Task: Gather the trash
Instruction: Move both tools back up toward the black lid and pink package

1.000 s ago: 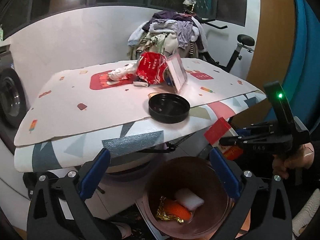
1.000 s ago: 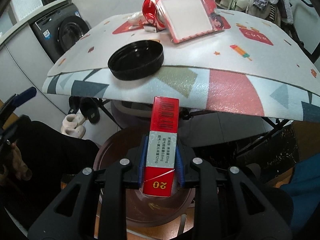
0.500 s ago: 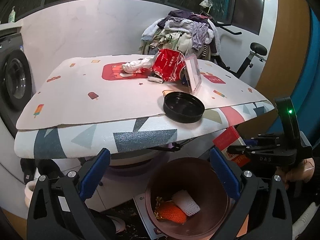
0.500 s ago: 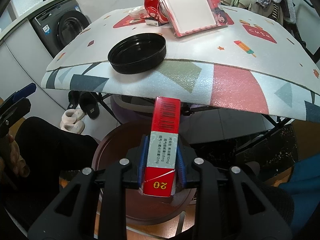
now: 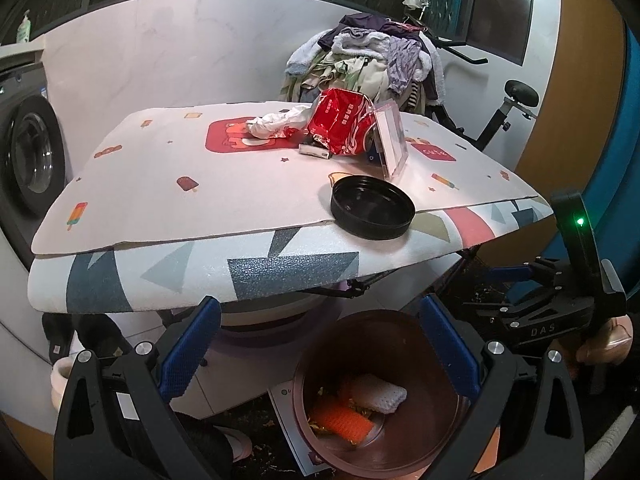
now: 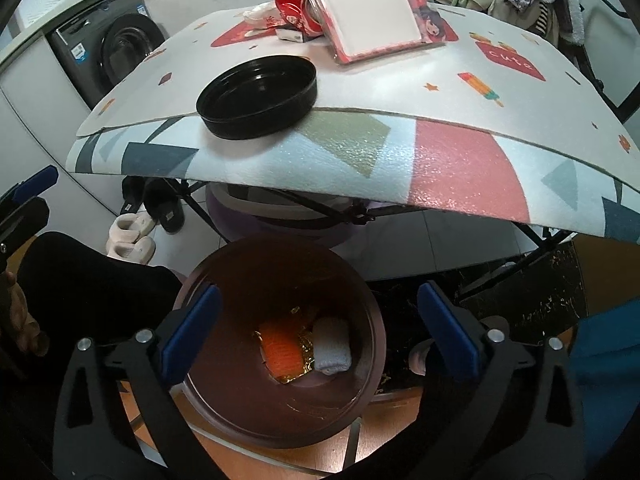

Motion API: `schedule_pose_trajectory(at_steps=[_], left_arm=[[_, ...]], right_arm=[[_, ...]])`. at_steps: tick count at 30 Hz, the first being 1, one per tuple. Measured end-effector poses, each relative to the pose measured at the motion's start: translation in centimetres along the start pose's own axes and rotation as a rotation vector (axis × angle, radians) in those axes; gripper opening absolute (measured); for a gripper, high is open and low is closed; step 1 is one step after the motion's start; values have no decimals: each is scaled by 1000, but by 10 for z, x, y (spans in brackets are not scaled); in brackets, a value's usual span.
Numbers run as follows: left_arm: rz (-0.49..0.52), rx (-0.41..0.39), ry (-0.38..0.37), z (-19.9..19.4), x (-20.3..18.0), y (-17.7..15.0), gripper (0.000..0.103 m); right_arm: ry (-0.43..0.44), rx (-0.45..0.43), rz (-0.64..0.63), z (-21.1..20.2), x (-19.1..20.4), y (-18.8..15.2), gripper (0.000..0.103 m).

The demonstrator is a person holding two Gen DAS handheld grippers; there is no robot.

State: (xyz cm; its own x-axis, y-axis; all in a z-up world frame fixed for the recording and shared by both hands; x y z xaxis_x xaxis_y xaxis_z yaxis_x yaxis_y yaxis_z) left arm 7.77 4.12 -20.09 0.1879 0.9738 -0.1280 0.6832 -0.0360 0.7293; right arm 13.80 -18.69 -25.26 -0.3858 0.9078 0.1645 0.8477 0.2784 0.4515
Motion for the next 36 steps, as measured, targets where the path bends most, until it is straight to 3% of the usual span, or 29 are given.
schedule_pose_trajectory(at_steps=[20, 27, 36], left_arm=[[-5, 6, 3, 2, 2, 0, 97], [63, -8, -22, 8, -12, 15, 97], [146, 90, -104, 68, -44, 53, 97]], right_arm=[[-24, -29, 15, -7, -4, 1, 97], [-23, -146, 99, -38, -26, 16, 97], [-86, -268, 175, -68, -68, 46, 97]])
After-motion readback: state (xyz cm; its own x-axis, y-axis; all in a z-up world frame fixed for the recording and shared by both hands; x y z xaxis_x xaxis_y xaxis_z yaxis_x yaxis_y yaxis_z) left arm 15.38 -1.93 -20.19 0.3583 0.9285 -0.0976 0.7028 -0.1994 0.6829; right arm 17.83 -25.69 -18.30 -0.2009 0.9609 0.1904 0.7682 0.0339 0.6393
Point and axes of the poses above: each gripper's, at about its wrist camera, not at the fingertips, and z roughly the way its jaws point, x to its left, y to its top, the point moved 3 cm from there along z, roughly the way its jaws point, and after that the axes turned 1 degree about x, right-handed, at the moved point
